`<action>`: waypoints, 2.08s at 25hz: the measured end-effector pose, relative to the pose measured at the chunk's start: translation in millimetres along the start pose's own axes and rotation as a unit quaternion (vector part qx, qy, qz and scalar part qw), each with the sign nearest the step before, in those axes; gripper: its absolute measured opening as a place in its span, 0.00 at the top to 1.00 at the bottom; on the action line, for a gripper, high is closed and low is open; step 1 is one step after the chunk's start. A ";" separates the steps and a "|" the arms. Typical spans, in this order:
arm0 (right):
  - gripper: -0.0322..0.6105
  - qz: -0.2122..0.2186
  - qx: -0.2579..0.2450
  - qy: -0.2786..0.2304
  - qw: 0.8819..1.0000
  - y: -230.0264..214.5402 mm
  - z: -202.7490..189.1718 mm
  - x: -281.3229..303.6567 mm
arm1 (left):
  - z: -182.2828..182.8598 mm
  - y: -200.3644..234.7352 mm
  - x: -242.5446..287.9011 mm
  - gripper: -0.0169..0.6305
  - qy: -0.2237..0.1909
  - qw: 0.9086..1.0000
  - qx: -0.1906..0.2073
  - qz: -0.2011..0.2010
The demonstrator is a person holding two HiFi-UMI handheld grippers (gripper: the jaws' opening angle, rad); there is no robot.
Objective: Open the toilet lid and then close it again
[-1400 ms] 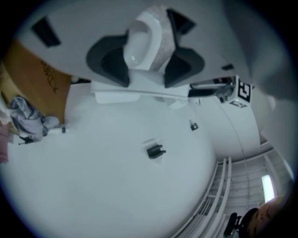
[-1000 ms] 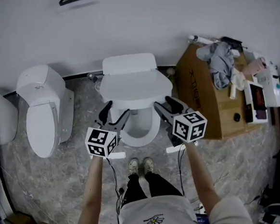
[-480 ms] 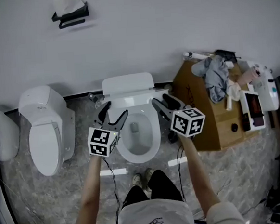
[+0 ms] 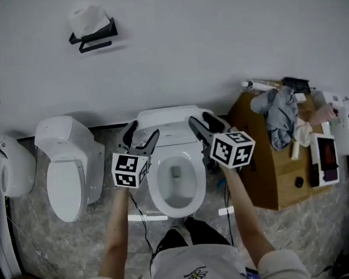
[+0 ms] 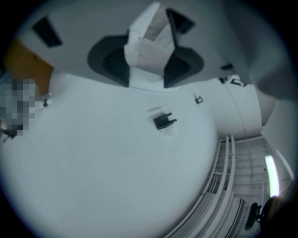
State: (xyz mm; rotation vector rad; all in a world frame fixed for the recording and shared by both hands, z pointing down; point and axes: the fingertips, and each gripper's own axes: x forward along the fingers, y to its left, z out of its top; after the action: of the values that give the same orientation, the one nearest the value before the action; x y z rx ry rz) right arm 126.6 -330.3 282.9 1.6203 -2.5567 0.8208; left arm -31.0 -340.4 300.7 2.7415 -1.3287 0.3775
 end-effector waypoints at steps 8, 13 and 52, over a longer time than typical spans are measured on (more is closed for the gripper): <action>0.56 0.012 -0.014 0.011 1.000 -17.4 30.1 41.5 | 16.5 31.0 40.7 0.48 -0.004 1.000 -0.017 0.016; 0.56 0.009 -0.007 0.001 1.000 -25.4 44.1 60.6 | 23.4 44.6 58.6 0.48 0.002 1.000 -0.007 0.009; 0.59 -0.079 -0.148 0.041 0.985 -76.4 85.9 167.3 | 35.3 111.9 159.6 0.48 0.052 0.999 -0.004 0.002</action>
State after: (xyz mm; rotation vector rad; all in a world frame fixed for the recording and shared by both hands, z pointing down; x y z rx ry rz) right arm 135.9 -533.0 287.2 1.6304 -2.3225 0.4577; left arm -16.7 -537.9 301.8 2.6742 -1.3067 0.5065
